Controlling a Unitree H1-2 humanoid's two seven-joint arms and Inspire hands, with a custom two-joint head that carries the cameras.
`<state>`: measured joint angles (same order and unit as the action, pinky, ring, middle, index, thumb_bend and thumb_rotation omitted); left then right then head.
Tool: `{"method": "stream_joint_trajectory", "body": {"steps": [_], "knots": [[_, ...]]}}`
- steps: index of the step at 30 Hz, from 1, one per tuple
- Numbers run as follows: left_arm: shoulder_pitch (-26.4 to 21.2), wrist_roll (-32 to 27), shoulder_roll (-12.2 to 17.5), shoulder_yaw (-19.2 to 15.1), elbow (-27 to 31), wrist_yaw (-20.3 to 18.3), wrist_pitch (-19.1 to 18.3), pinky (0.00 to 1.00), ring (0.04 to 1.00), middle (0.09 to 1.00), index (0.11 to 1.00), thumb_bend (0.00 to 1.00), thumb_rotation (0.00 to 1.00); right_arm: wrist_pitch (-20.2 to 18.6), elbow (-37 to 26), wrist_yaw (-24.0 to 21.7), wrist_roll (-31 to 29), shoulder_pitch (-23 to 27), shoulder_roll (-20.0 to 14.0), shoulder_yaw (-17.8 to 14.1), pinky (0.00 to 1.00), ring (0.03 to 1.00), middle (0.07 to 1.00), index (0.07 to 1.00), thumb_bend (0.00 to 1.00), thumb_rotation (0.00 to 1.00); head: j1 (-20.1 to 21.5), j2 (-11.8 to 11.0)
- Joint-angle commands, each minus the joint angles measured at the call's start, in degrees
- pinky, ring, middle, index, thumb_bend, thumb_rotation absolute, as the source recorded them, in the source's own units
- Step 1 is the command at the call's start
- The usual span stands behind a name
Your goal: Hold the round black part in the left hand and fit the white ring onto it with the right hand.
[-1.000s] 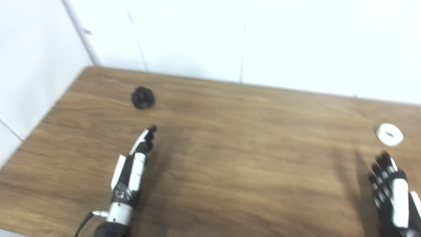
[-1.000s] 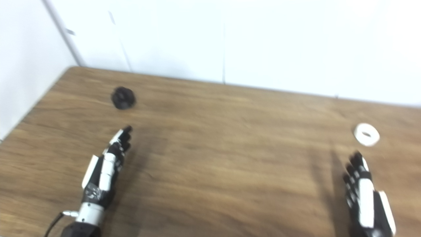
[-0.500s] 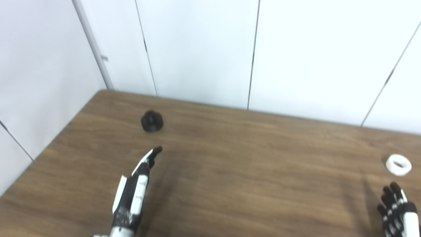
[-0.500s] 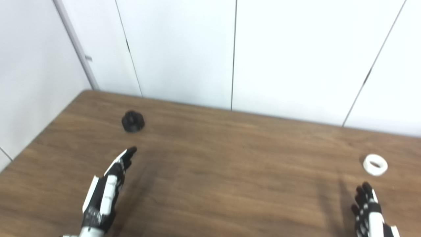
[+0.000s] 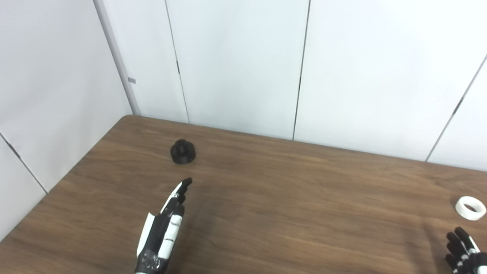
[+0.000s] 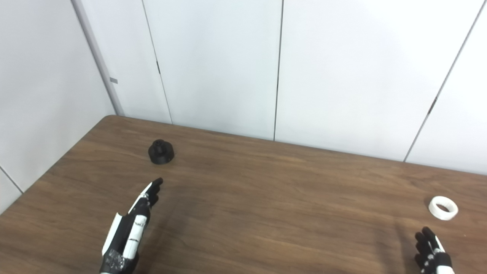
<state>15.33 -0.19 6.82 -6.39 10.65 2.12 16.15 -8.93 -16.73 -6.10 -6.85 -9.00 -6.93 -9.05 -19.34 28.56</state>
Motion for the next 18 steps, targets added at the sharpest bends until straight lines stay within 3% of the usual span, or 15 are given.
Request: {"method": "stream_joint_trajectory", "body": {"steps": [1, 3, 5, 8, 13, 14, 16, 18], "knots": [[2.84, 1.15, -2.64, 1.16, -0.38, 0.50, -2.12, 1.00, 1.000, 0.997, 0.957, 0.50, 0.87, 2.01, -0.49, 0.08, 0.27, -1.65, -0.82, 0.06, 1.00, 0.972, 0.944, 0.939, 0.62, 1.00, 0.09, 0.14], [3.04, 2.36, -2.58, 0.89, 0.99, 1.01, -4.52, 1.00, 1.000, 1.000, 0.959, 0.54, 0.83, 2.17, -0.47, 0.21, 0.84, -1.64, -0.79, 0.21, 1.00, 0.971, 0.945, 0.942, 0.66, 1.00, 0.28, 0.31], [2.87, 3.96, -2.36, 0.43, 2.58, 1.75, -6.39, 1.00, 1.000, 0.995, 0.942, 0.58, 0.72, 2.94, -0.09, 0.19, 0.96, -1.52, -0.66, 0.24, 1.00, 0.968, 0.943, 0.943, 0.68, 1.00, 0.37, 0.34], [2.28, 7.78, -1.42, -0.09, 4.70, 2.83, -8.69, 1.00, 1.000, 0.975, 0.937, 0.63, 0.63, 3.16, 0.13, 0.41, 1.39, -1.42, -0.47, 0.41, 1.00, 0.969, 0.944, 0.945, 0.70, 1.00, 0.56, 0.41], [0.23, 10.63, -0.26, -1.61, 8.20, 3.62, -13.15, 0.98, 0.975, 0.955, 0.931, 0.79, 0.49, 3.53, 0.54, 0.46, 2.20, -1.30, -0.41, 0.75, 1.00, 0.972, 0.943, 0.945, 0.76, 1.00, 0.71, 0.52], [-0.85, 11.17, 0.08, -2.19, 9.45, 3.71, -15.09, 0.98, 0.973, 0.953, 0.929, 0.80, 0.48, 3.71, 0.71, 0.47, 2.27, -1.24, -0.41, 0.76, 1.00, 0.972, 0.944, 0.945, 0.76, 1.00, 0.69, 0.62], [-2.68, 12.82, 0.92, -3.05, 11.46, 3.88, -18.31, 1.00, 0.990, 0.955, 0.915, 0.92, 0.43, 3.94, 0.93, 0.46, 2.27, -1.10, -0.37, 0.77, 1.00, 0.969, 0.942, 0.943, 0.78, 1.00, 0.74, 0.72], [-4.70, 16.08, 2.73, -3.74, 12.83, 3.78, -20.84, 1.00, 0.997, 0.958, 0.910, 0.94, 0.40, 4.37, 1.42, 0.56, 2.51, -0.93, -0.36, 0.77, 1.00, 0.960, 0.937, 0.938, 0.78, 0.99, 0.87, 0.84]]}}
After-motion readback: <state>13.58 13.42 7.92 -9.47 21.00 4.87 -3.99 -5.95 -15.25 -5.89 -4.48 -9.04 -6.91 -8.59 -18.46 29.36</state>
